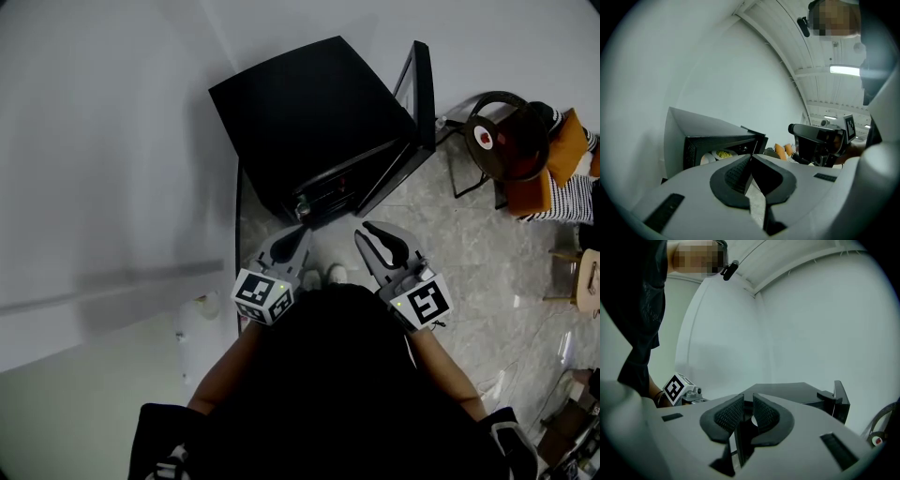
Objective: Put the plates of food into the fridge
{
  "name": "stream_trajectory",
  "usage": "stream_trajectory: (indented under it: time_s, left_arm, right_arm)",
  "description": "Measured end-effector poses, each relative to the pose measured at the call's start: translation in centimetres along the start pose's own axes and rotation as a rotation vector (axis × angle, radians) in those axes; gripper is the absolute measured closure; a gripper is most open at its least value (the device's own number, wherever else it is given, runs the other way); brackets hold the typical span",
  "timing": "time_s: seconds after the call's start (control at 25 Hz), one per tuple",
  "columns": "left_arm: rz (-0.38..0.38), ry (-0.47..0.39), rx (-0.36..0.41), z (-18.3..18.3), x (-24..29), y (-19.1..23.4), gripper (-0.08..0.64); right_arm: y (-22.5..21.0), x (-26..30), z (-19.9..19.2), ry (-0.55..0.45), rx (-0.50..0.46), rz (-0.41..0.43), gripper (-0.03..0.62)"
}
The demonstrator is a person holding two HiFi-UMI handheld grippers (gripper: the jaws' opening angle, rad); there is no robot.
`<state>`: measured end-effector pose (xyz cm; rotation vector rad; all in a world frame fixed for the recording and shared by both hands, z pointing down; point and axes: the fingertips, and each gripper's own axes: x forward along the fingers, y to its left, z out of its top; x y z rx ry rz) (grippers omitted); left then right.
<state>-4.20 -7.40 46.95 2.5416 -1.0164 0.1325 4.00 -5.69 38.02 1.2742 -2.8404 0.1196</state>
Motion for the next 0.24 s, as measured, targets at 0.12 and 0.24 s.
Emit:
stream_trajectory:
  time_s: [0.12,0.24]
  left_arm:
    - [-0.011,-0.003,0.001,0.1,-0.5,-0.3,0.537]
    - [-0.020,-0.015,0.007,0.4,-1.0,-0.5,0.537]
  right_arm:
    - [0.7,-0.1,0.1,0.005,-0.008,-0.004,0.517]
    - [1.3,0.0,0.1,0.019,-0.035,-0.007,0.517]
